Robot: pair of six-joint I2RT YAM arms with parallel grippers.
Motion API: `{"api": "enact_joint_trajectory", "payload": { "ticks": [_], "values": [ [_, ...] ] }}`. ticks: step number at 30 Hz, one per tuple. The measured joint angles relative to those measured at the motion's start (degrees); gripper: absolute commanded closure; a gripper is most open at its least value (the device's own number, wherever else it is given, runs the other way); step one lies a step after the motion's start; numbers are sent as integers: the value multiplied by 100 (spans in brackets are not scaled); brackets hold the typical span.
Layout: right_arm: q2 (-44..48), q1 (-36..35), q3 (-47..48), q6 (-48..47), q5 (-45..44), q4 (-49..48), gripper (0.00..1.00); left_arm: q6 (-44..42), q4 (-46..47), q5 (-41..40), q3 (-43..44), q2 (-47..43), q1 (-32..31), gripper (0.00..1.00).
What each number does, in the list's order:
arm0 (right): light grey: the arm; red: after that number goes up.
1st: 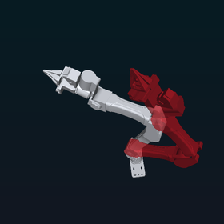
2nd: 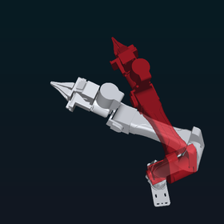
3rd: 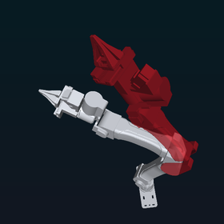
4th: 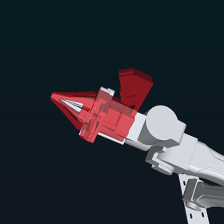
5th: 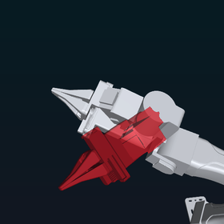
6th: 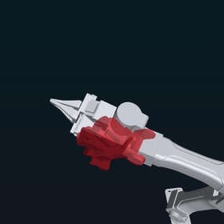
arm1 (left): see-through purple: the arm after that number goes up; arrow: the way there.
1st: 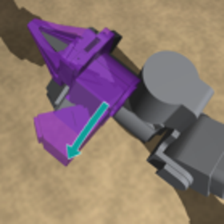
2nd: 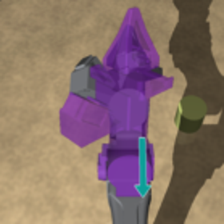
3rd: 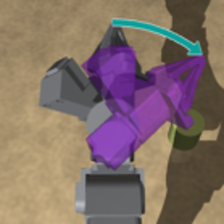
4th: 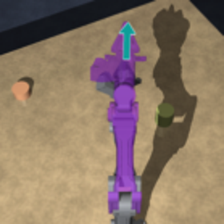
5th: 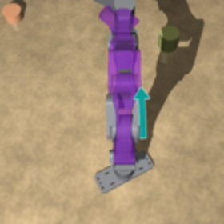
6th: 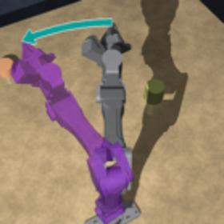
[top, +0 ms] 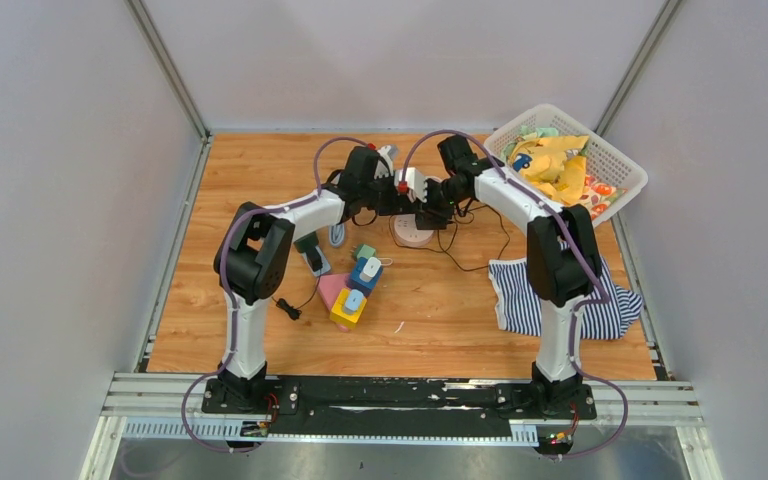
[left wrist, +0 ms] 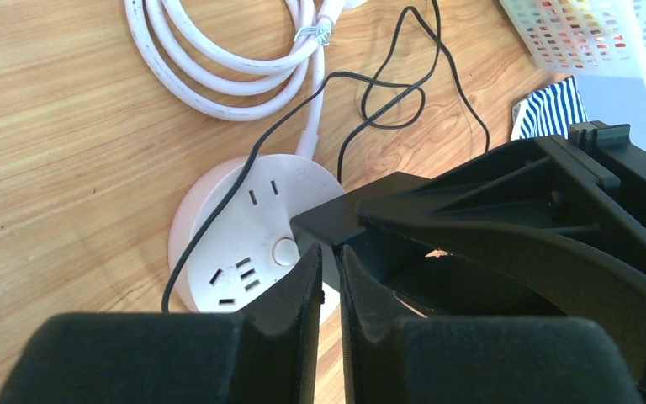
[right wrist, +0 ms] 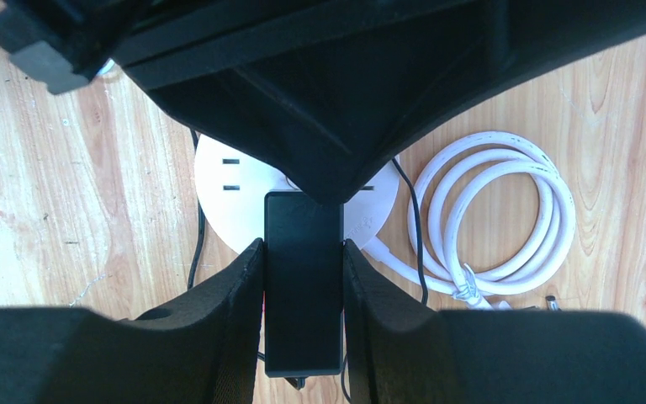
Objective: Insert the plug
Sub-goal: Insert the plug into the socket.
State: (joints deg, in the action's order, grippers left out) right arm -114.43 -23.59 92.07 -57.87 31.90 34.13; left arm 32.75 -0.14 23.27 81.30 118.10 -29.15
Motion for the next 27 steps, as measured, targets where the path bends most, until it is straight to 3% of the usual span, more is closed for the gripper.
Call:
{"api": "enact_joint_trajectory", "payload": {
  "ticks": [12, 26, 27],
  "values": [
    [199, 61, -553, 118, 9, -629, 100, 2, 15, 20, 68, 50, -22, 100],
    [201, 151, -605, 291, 114, -699, 100, 24, -223, 103, 343, 166, -35, 97],
    [201, 151, -601, 302, 114, -697, 93, 24, -306, 107, 411, 184, -35, 97]
  ]
}}
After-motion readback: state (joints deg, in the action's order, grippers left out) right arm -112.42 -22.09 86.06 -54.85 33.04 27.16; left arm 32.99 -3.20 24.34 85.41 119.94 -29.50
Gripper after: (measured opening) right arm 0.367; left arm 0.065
